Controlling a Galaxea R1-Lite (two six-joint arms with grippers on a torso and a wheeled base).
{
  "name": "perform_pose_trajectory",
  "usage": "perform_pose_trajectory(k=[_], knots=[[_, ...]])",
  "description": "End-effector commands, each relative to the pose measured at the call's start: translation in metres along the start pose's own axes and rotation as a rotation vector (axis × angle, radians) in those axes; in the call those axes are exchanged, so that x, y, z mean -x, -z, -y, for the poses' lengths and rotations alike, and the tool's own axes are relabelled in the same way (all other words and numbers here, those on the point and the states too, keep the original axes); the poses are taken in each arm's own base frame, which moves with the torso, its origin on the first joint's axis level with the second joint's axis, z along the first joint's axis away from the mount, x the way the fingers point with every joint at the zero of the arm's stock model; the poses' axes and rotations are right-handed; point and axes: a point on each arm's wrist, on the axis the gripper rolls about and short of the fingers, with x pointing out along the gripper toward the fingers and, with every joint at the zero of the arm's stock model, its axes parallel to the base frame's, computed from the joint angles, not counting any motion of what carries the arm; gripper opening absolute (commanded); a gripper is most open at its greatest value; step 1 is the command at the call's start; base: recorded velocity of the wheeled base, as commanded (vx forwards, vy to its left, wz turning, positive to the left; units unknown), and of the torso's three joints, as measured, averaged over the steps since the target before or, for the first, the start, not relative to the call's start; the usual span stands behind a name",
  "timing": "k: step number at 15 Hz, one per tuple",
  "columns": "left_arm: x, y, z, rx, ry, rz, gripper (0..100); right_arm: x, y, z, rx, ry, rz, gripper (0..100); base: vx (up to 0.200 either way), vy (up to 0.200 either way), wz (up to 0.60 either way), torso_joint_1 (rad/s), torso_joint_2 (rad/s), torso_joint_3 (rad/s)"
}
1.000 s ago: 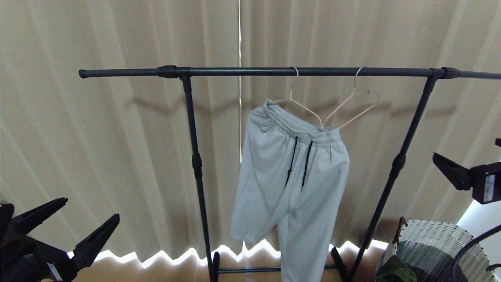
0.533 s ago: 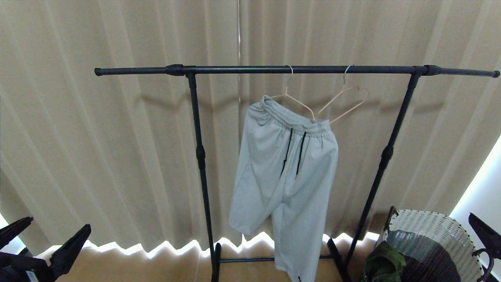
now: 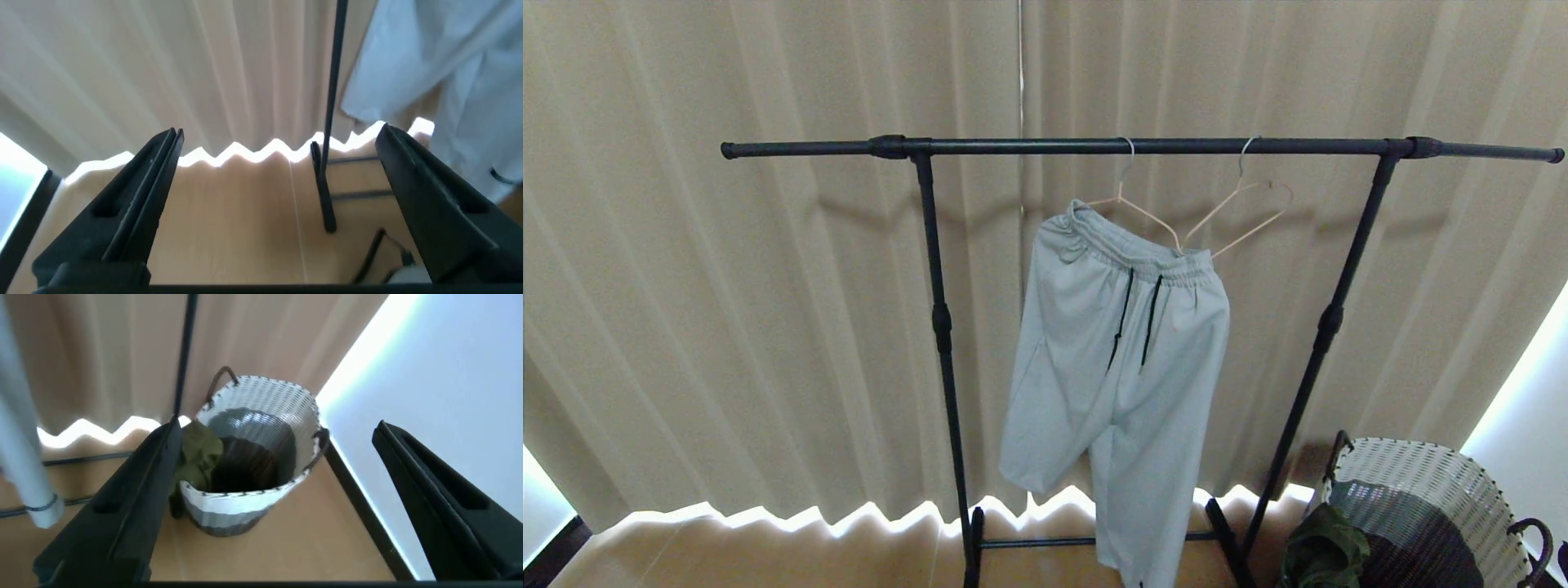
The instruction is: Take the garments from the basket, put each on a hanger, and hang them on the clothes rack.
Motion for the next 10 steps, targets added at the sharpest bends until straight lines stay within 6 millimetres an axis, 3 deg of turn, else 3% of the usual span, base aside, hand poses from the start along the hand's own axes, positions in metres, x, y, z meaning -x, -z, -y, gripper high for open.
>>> perform_pose_trajectory(k=[1, 8, 10], knots=[[0.02, 0.012, 0.002, 0.011, -0.023, 0.136, 100, 0.014, 0.005, 0.004, -0.076, -0.026, 0.098, 100, 0.0, 0.0, 0.0, 0.0, 0.0, 0.0], [0.024, 0.011, 0.002, -0.032, 0.072, 0.133, 100, 0.021, 0.016, 0.002, -0.053, -0.171, 0.063, 100, 0.0, 0.0, 0.0, 0.0, 0.0, 0.0], [0.02, 0.008, 0.002, -0.039, 0.101, 0.101, 100, 0.019, 0.014, 0.0, -0.046, -0.219, 0.051, 100, 0.0, -0.2, 0.0, 0.002, 0.0, 0.007]])
